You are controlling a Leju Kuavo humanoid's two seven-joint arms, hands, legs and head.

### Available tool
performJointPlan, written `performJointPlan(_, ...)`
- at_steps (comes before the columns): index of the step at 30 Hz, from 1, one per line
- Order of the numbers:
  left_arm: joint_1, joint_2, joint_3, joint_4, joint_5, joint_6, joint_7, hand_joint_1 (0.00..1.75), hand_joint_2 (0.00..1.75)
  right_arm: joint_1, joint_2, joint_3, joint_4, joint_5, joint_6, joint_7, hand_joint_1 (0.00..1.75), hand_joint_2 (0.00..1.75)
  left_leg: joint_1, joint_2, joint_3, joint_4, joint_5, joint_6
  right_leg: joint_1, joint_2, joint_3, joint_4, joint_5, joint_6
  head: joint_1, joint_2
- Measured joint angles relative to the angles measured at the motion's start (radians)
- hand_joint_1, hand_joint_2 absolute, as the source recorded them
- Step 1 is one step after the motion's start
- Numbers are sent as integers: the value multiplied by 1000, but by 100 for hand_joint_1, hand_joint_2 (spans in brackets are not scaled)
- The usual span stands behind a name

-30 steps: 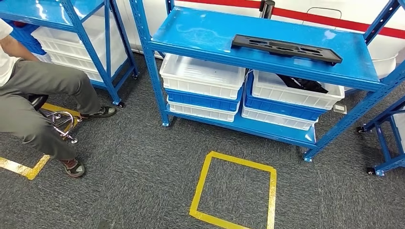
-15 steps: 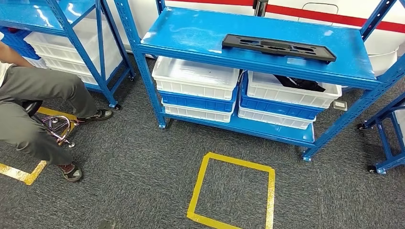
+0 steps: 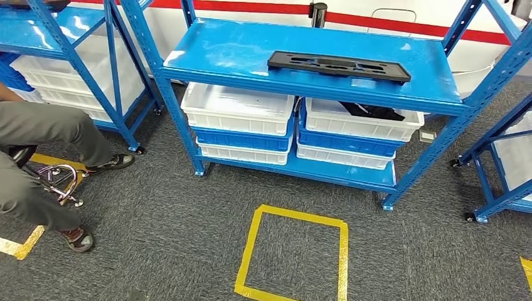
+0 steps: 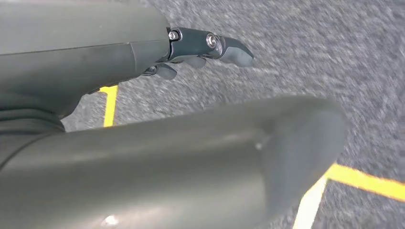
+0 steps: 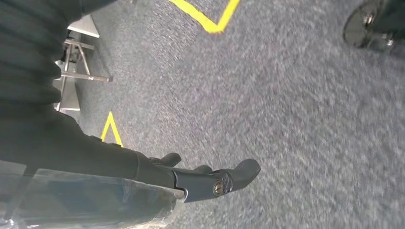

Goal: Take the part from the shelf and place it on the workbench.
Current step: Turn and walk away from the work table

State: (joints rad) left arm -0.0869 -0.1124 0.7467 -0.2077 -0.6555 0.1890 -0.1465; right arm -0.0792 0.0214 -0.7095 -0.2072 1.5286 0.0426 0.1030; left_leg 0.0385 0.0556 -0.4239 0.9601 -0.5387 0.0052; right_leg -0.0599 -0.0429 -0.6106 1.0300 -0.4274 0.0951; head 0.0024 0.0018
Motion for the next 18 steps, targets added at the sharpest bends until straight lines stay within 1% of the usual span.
performJointPlan(1, 0, 2, 0, 0, 0, 0, 0, 0, 0, -1, 2, 0, 0, 0, 1, 0, 0, 175, -1, 5, -4, 13, -12, -11, -1, 1, 1, -3, -7, -9, -1, 0)
performJointPlan(2, -1, 3, 1, 0, -1, 1, 0, 0, 0, -2, 3, 0, 0, 0, 1, 0, 0, 175, -2, 9, -6, 21, -20, -18, 0, 12, -3, 8, -15, -23, -5, 0)
performJointPlan(3, -1, 2, 1, 0, -1, 1, 0, 0, 0, -2, 2, 0, 0, 0, 1, 0, 0, 175, 1, 12, -5, 26, -26, -22, -1, 20, -6, 11, -20, -36, -11, 0)
performJointPlan(4, -2, 2, 1, 0, -1, 1, 1, 0, 0, -2, 2, 0, 0, 0, 2, 0, 0, 175, 5, 12, -1, 28, -31, -25, 0, 30, -7, 15, -25, -43, -17, 0)
performJointPlan(6, -4, 1, 1, 0, -1, 1, 1, 0, 0, -2, 2, 0, 0, 0, 2, 0, 0, 175, 11, -4, -10, 57, -54, -28, 5, 44, -3, 19, -31, -55, -23, 0)
performJointPlan(8, -5, 1, 1, 0, -1, 1, 1, 0, 0, -1, 2, 0, 0, 0, 2, 0, 0, 175, 13, -23, -25, 92, -76, -29, 8, 49, 0, 18, -32, -59, -27, 0)
performJointPlan(12, -5, 1, 1, 0, -1, 1, 1, 0, 0, -1, 2, 0, 0, 0, 2, 0, 0, 175, 13, -27, -31, 104, -83, -28, 8, 51, 0, 17, -32, -59, -27, 0)
performJointPlan(13, -5, 0, 1, 0, -1, 1, 1, 0, 0, -2, 2, 0, 0, 0, 2, 0, 0, 175, 12, -31, -51, 138, -97, -28, 10, 54, 0, 17, -32, -60, -27, 0)
performJointPlan(14, -4, 0, 1, 0, -1, 1, 1, 0, 0, -2, 2, 0, 0, 0, 2, 0, 0, 175, 10, -35, -94, 207, -121, -26, 14, 62, 0, 17, -33, -60, -27, 0)
performJointPlan(15, -4, 0, 1, 0, -2, 1, 1, 0, 0, -2, 2, 0, 0, 0, 2, 0, 0, 175, 3, -41, -145, 269, -125, -14, 24, 77, 2, 17, -33, -62, -28, 0)
performJointPlan(16, -3, 3, 1, 0, -2, 1, 1, 0, 0, -1, 5, 0, 1, 0, 2, 0, 0, 175, -16, -69, -177, 274, -92, 27, 36, 100, 6, 15, -34, -65, -26, 0)
performJointPlan(17, -3, 5, 1, 0, -3, 3, 1, 0, 0, -2, 9, 0, 1, 0, 4, 0, 0, 131, -37, -89, -190, 242, -45, 68, 44, 127, 9, 10, -32, -69, -21, 0)
performJointPlan(18, -3, 7, 2, -1, -4, 5, 1, 0, 0, -2, 10, -1, 1, 0, 6, -1, 0, 87, -60, -108, -178, 172, 13, 107, 47, 150, 13, 4, -29, -70, -18, 0)
